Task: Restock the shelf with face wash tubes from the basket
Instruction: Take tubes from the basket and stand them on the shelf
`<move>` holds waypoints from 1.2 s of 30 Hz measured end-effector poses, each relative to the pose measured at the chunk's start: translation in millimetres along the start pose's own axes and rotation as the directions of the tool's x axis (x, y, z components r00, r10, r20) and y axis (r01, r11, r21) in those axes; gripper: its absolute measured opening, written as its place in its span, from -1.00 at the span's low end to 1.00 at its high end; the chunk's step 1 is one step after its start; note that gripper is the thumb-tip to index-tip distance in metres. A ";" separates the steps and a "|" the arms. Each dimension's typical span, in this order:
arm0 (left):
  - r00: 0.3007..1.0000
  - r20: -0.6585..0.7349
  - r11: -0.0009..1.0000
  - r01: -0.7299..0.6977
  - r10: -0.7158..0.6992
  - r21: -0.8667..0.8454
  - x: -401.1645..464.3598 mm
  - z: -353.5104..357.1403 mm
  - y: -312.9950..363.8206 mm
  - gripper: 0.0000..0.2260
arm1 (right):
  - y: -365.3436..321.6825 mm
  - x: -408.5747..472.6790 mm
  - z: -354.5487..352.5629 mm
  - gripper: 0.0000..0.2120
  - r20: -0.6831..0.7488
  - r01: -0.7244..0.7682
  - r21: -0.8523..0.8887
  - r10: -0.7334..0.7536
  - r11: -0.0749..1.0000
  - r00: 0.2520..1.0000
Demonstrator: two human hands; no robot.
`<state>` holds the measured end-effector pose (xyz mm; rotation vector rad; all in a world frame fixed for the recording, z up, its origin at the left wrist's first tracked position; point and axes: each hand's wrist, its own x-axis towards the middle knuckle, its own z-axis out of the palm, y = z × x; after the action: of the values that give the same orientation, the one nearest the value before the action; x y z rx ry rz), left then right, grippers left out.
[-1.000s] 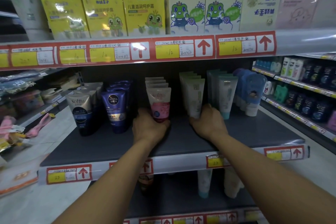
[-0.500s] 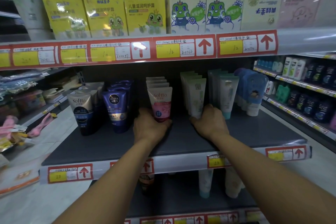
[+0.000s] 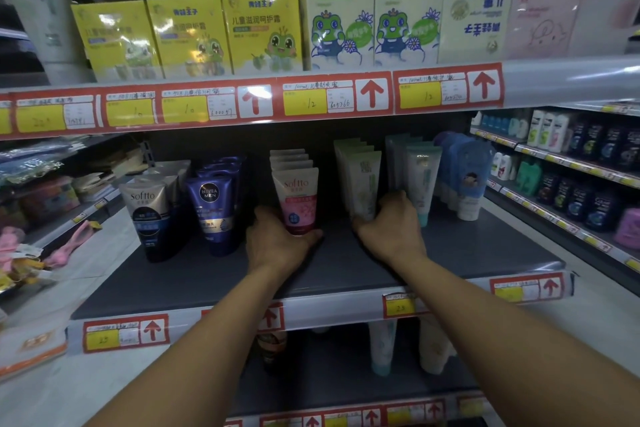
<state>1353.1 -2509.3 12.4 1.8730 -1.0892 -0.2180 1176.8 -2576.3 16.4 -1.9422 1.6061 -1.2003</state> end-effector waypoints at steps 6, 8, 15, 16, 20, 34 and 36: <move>1.000 -0.023 1.000 0.022 -0.022 -0.003 0.2 -4.5 0.1 -0.19 | -6.4 -13.9 -18.2 -0.79 -0.126 0.011 0.069 -0.002 0.998 0.992; 0.999 -0.018 0.999 0.032 -0.033 -0.011 -2.7 -7.3 1.1 -0.25 | -6.1 -17.8 -25.4 -0.77 -0.121 0.000 0.080 0.010 0.997 0.993; 0.998 -0.048 0.998 -0.038 0.035 -0.049 -35.4 -10.9 17.4 -0.59 | 3.4 -29.8 -60.3 -0.83 -0.132 -0.006 0.038 0.011 0.999 0.991; 0.997 -0.046 0.997 -0.059 0.057 -0.041 -40.1 -9.8 22.7 -0.62 | 5.6 -32.1 -66.0 -0.84 -0.138 -0.002 0.031 0.006 1.000 0.990; 0.987 -0.009 0.986 -0.162 0.162 -0.035 -62.6 -1.5 52.8 -0.63 | 16.2 -39.8 -91.1 -0.88 -0.166 -0.030 0.004 0.030 1.000 0.986; 0.943 0.184 0.959 -0.261 0.277 -0.107 -95.7 89.3 124.1 -0.73 | 97.2 -25.7 -137.5 -0.83 0.042 -0.106 -0.137 0.113 0.985 0.993; 0.948 0.199 0.968 -0.236 0.249 -0.087 -89.3 104.5 128.7 -0.71 | 100.6 -14.6 -137.5 -0.76 0.081 -0.135 -0.143 0.148 0.981 0.986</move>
<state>1166.9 -2530.0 30.8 1.6693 -1.4284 -0.3074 1006.7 -2559.5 18.4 -1.8967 1.7865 -0.9555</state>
